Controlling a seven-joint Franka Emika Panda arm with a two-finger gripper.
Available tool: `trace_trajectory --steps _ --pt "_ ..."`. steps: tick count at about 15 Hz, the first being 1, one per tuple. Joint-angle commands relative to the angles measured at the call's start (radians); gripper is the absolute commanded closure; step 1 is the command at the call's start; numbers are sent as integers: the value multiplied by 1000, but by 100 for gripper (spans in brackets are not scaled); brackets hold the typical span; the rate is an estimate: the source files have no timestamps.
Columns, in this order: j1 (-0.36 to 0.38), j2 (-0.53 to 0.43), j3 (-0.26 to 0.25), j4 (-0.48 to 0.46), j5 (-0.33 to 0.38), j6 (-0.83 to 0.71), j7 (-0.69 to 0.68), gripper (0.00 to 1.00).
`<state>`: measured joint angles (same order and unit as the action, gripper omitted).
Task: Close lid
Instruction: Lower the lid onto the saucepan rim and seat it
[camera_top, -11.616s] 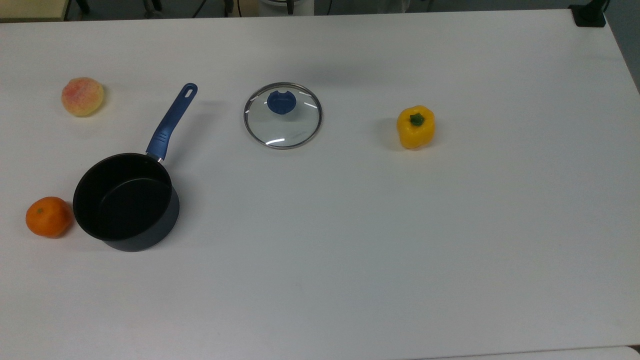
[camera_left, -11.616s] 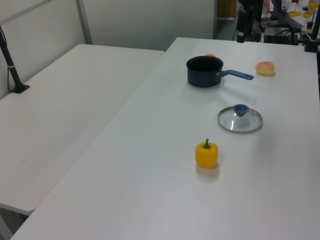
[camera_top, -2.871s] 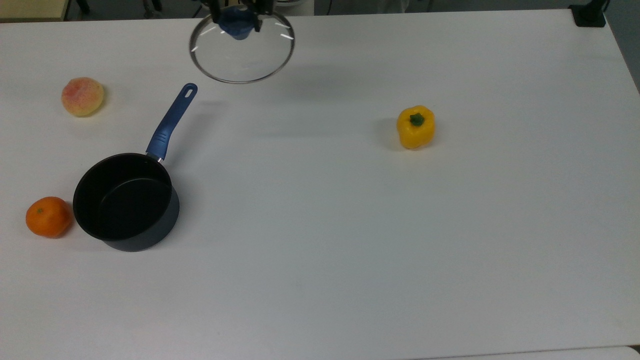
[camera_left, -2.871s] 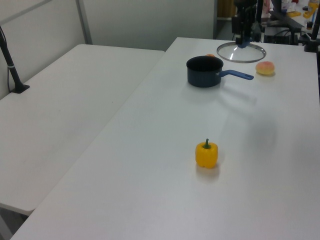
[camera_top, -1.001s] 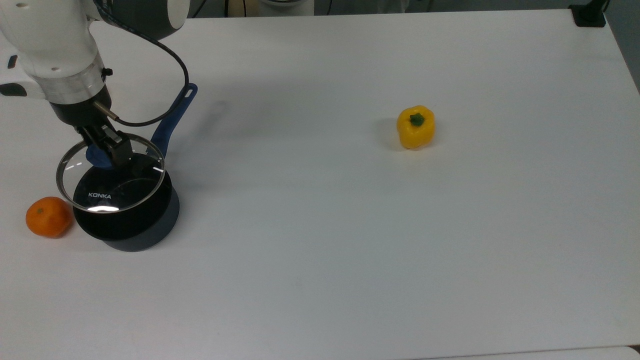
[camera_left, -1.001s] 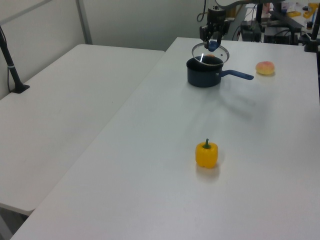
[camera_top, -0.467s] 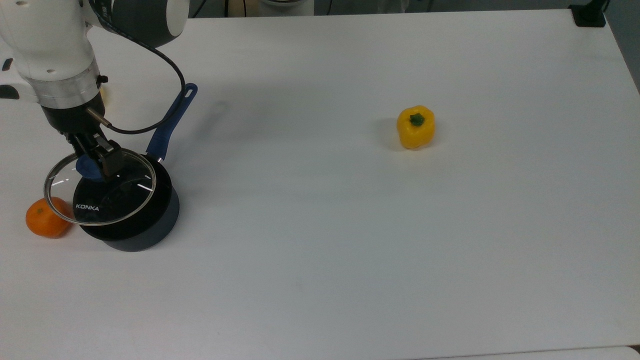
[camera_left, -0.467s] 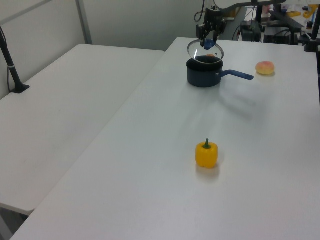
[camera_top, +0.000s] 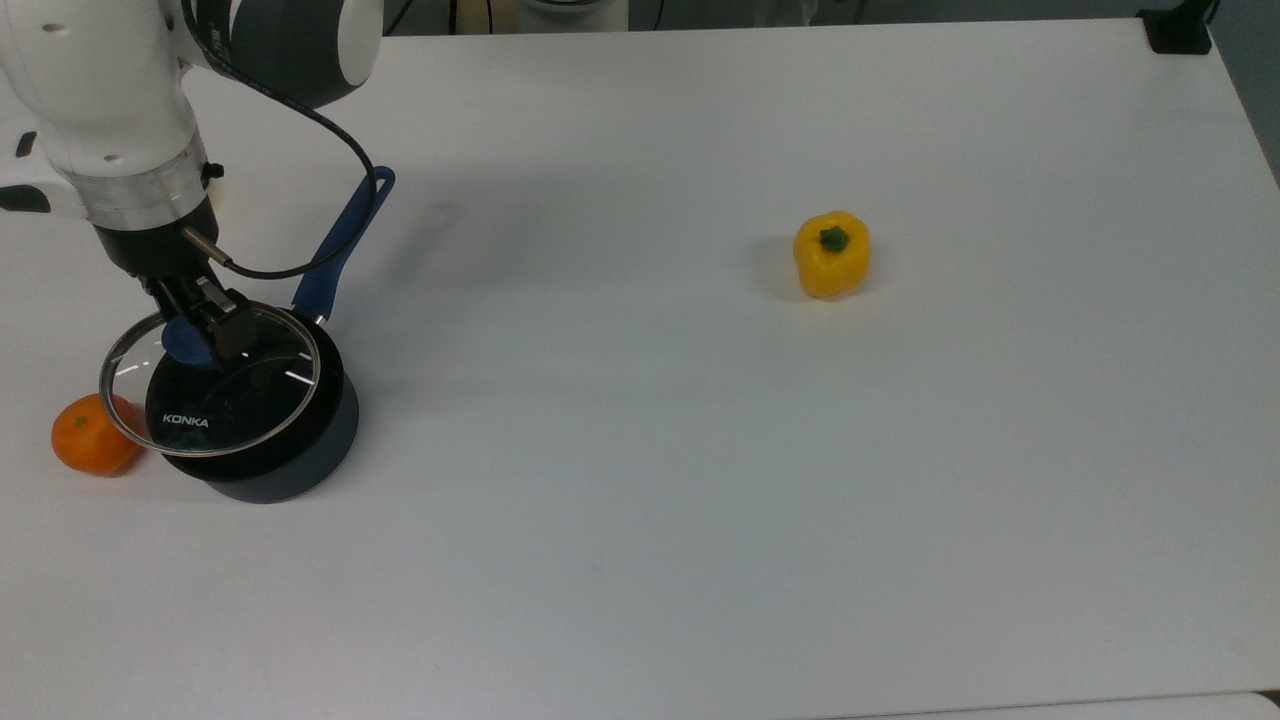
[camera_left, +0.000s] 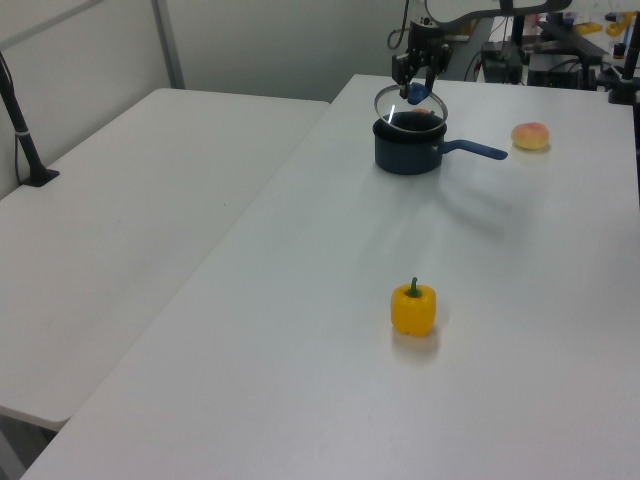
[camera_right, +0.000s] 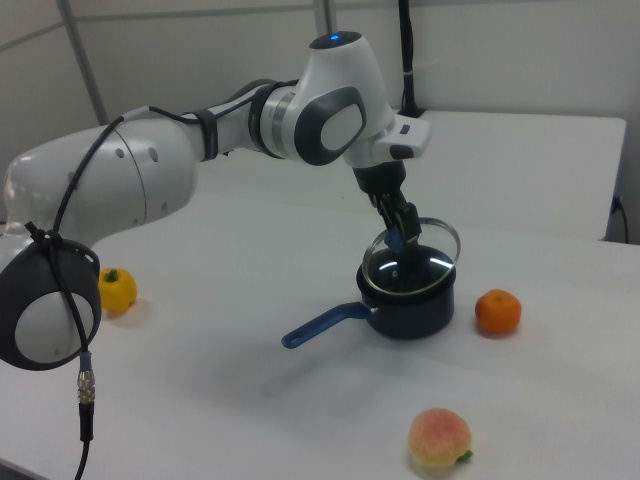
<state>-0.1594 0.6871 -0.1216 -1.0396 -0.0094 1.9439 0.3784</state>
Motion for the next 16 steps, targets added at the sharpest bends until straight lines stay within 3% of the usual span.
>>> trace_trajectory --steps 1,16 --pt "3 -14 4 -26 14 15 13 75" --pt "12 -14 7 -74 5 23 11 72"
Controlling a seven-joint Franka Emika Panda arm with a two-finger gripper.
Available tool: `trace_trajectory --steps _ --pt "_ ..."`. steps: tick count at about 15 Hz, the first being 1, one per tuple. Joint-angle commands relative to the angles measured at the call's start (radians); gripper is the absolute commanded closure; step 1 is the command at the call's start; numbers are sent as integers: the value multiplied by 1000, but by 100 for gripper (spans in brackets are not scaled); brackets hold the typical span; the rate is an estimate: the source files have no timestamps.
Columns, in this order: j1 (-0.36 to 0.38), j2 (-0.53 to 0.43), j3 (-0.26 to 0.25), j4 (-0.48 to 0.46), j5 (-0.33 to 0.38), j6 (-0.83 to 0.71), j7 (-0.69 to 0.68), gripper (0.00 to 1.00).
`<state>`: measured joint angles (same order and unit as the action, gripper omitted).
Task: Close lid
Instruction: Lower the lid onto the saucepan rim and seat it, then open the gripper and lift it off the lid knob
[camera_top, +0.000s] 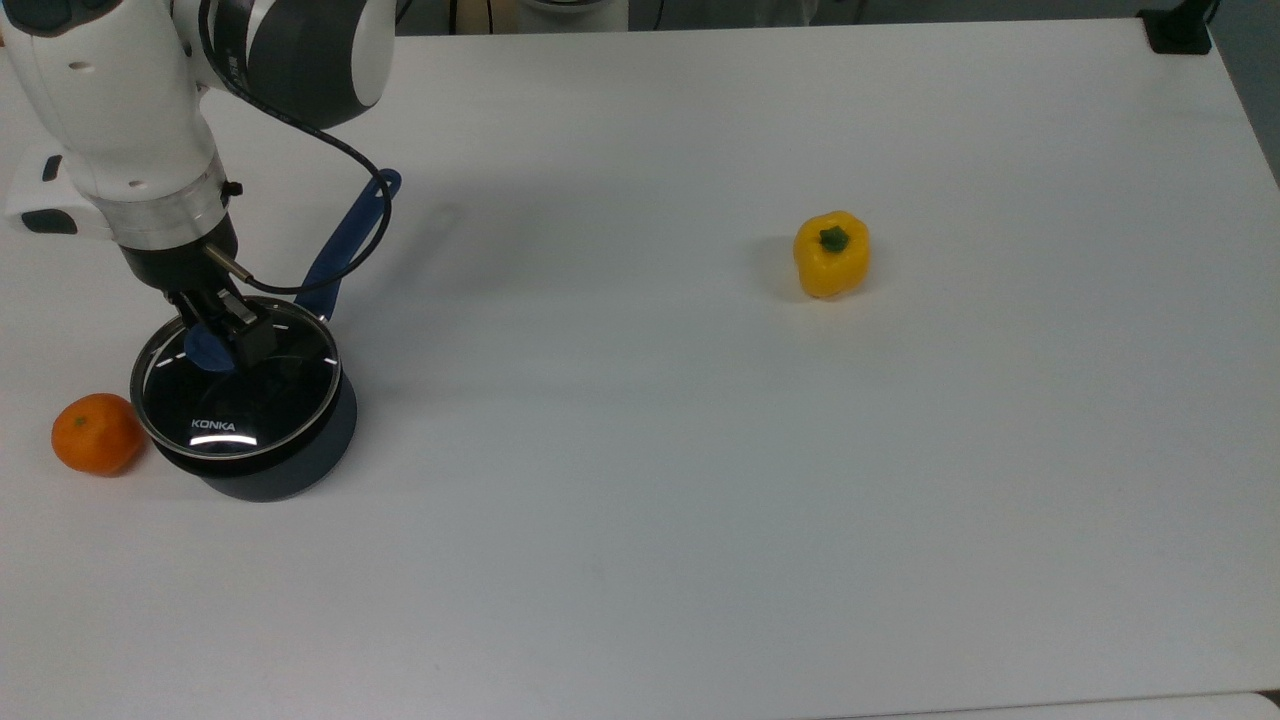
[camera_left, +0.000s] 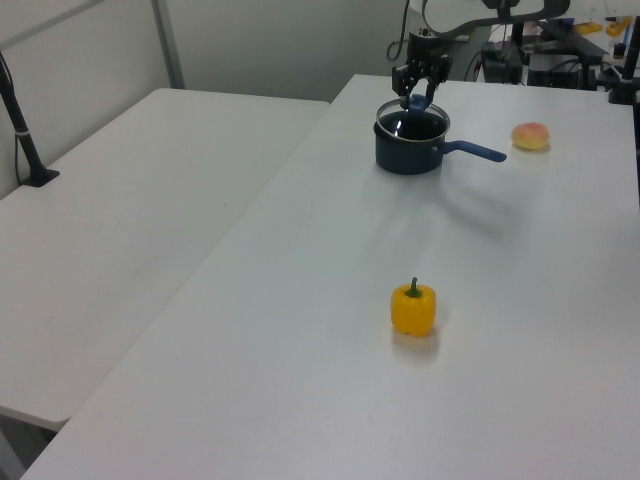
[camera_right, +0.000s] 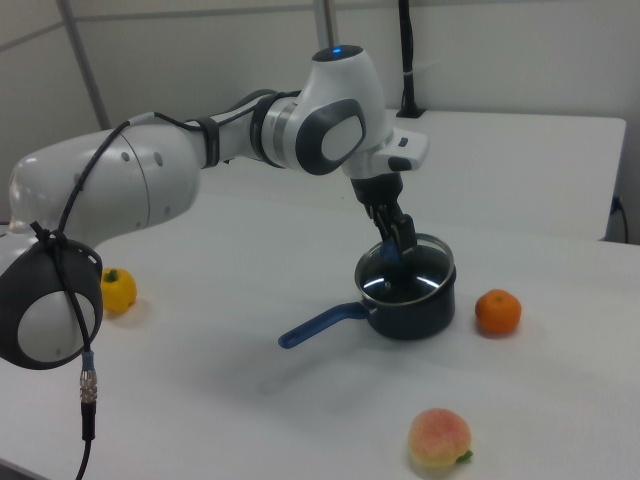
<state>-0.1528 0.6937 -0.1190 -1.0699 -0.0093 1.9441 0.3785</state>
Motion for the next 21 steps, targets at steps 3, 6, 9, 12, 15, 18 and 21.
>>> trace_trajectory --steps 3,6,9,12,15,18,21 --pt "13 -19 4 -59 2 42 11 71" --pt "15 -19 4 -70 -1 65 11 52" --pt "16 -13 4 -70 -1 67 11 34" --pt "16 -14 4 -70 -3 65 11 0" --pt "15 -42 4 -82 -1 61 13 0" --pt "18 -144 5 -157 -1 52 16 0" --pt "22 -308 15 -304 0 46 14 0"
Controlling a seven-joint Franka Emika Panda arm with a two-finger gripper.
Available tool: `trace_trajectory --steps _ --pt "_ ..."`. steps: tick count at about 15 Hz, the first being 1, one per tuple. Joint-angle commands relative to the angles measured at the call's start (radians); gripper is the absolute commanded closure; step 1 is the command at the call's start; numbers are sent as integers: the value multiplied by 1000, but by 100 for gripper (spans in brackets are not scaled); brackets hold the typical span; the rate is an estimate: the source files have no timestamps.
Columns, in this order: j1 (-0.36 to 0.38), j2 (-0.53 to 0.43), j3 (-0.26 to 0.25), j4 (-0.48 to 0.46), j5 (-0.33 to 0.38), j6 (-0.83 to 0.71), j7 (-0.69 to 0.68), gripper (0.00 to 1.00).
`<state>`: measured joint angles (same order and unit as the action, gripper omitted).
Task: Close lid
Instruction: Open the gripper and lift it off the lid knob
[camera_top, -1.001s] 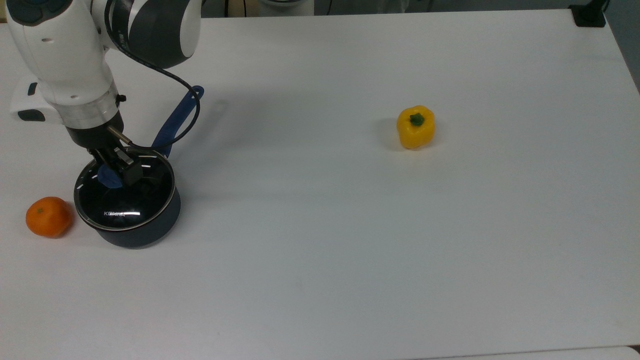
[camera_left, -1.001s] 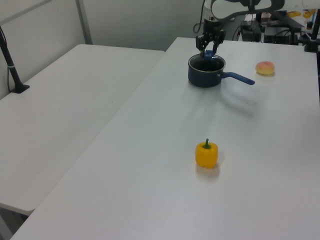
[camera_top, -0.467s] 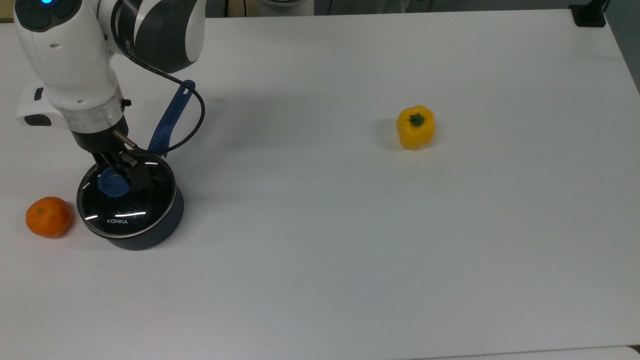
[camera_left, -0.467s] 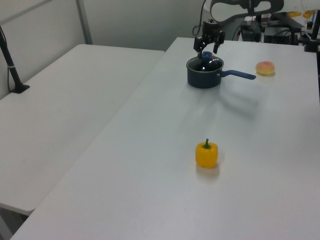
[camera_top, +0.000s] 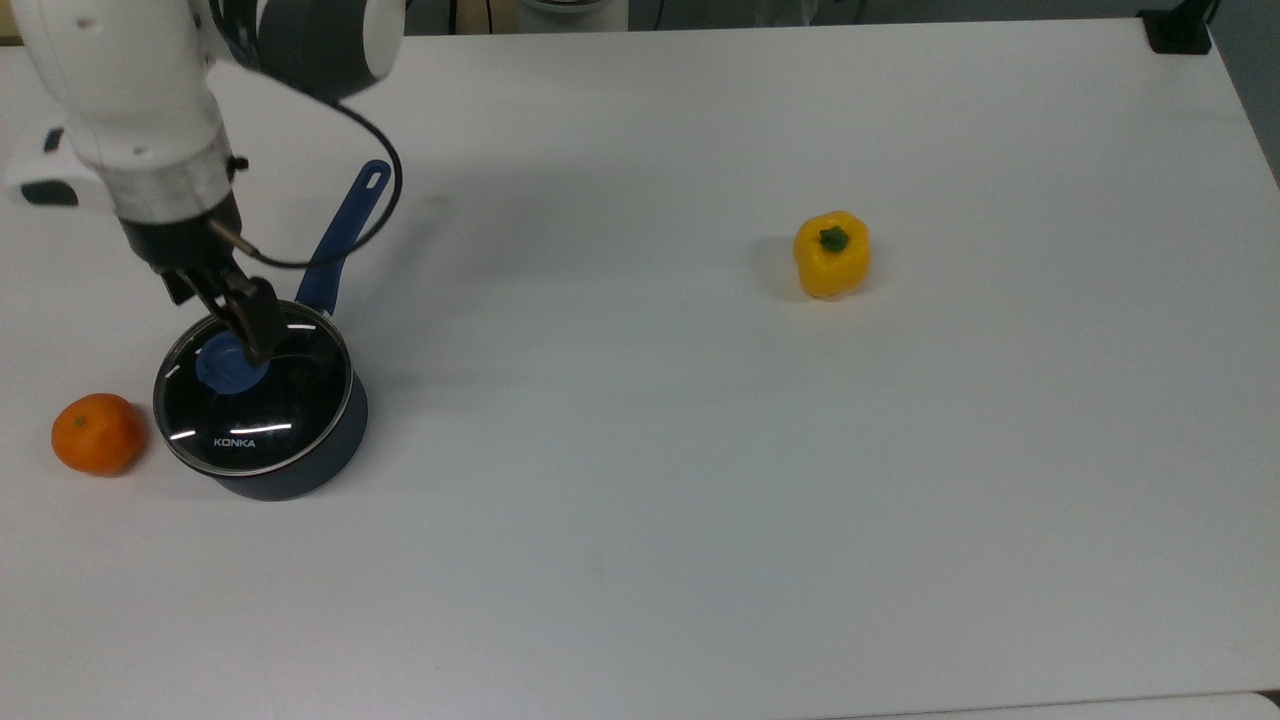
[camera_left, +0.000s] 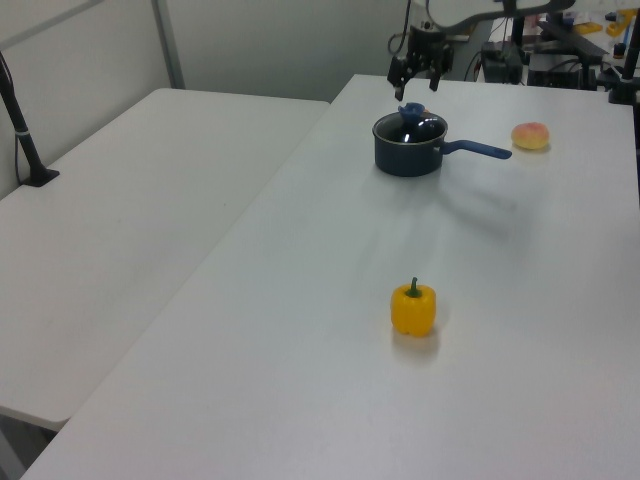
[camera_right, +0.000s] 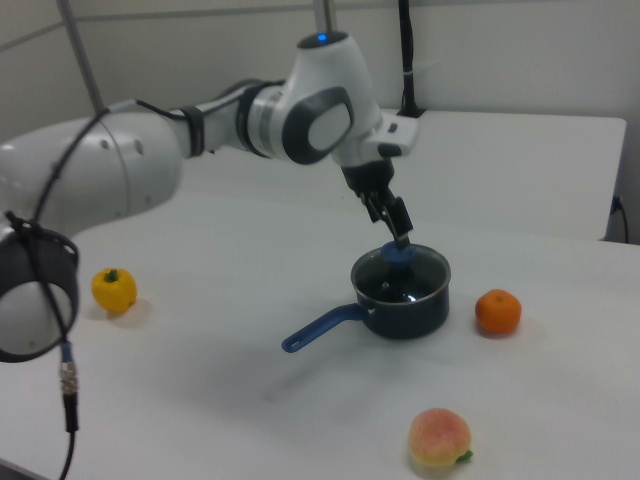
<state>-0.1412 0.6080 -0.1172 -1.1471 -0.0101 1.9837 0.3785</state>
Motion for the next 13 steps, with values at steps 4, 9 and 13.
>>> trace_trajectory --steps 4,9,13 --pt "18 -402 48 -302 15 -211 17 0" --pt "72 -681 51 -483 42 -336 49 0" --pt "135 -784 94 -534 53 -451 94 0"
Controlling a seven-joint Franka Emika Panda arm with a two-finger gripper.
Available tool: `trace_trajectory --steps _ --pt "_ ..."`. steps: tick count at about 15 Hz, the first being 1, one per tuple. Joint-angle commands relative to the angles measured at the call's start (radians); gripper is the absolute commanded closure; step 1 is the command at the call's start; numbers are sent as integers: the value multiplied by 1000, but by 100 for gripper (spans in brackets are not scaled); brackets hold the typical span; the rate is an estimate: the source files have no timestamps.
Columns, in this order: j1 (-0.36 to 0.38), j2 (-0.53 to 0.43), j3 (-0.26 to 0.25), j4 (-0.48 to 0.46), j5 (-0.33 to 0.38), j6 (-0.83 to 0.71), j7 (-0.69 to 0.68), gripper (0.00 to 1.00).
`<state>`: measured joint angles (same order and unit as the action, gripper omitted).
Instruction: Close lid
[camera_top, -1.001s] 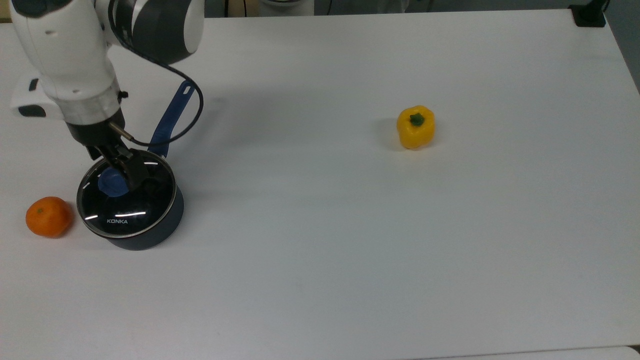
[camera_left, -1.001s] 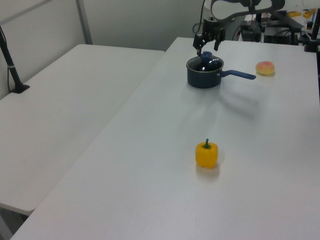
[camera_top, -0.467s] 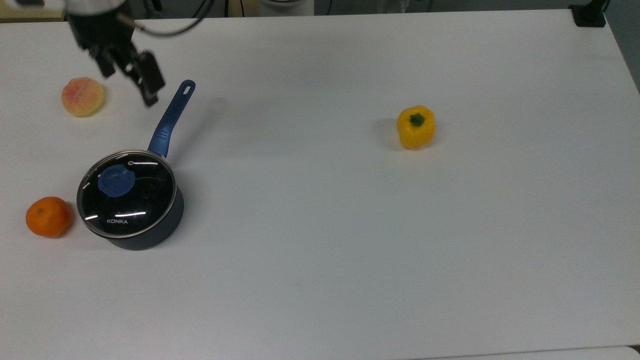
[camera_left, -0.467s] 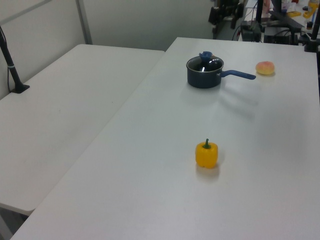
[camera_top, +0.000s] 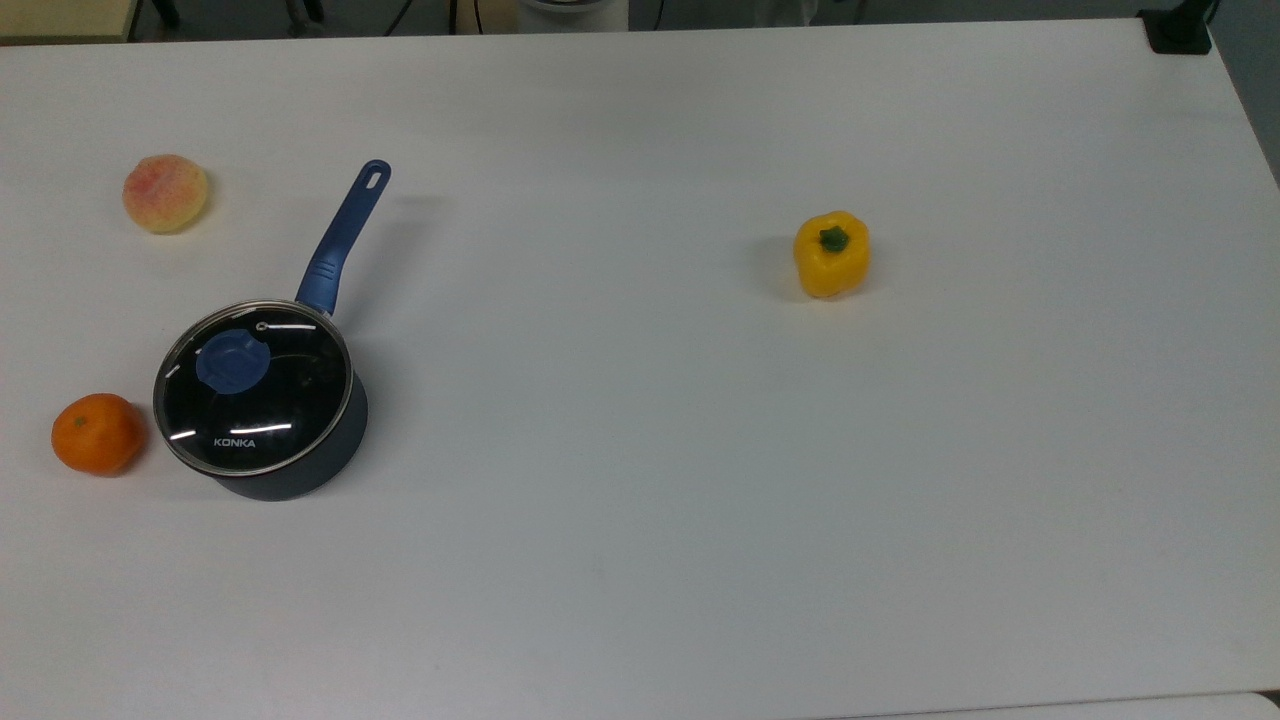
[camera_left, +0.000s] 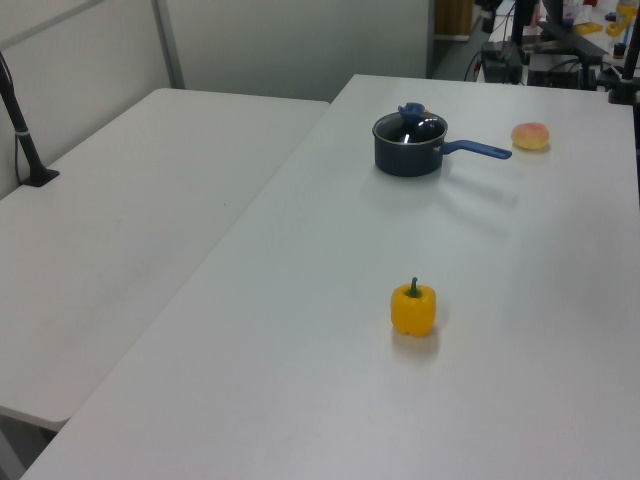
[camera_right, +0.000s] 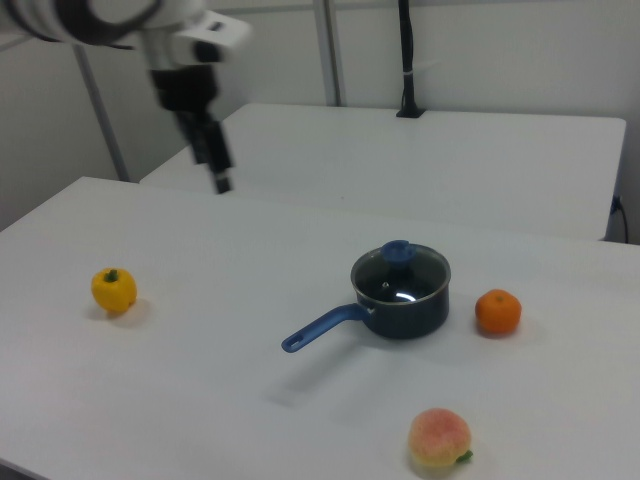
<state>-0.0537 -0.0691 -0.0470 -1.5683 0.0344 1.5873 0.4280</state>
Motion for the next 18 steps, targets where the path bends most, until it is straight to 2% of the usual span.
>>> trace_trajectory --steps 1,3,6,10,12,18 --pt "72 -121 26 -114 9 -59 31 0" --pt "107 -124 24 -116 9 -66 -55 0" --pt "117 -101 26 -115 5 -35 -245 0" --pt "114 10 24 -102 -10 123 -463 0" --pt "98 35 24 -95 -7 172 -514 0" --pt "97 35 30 -95 -1 161 -450 0"
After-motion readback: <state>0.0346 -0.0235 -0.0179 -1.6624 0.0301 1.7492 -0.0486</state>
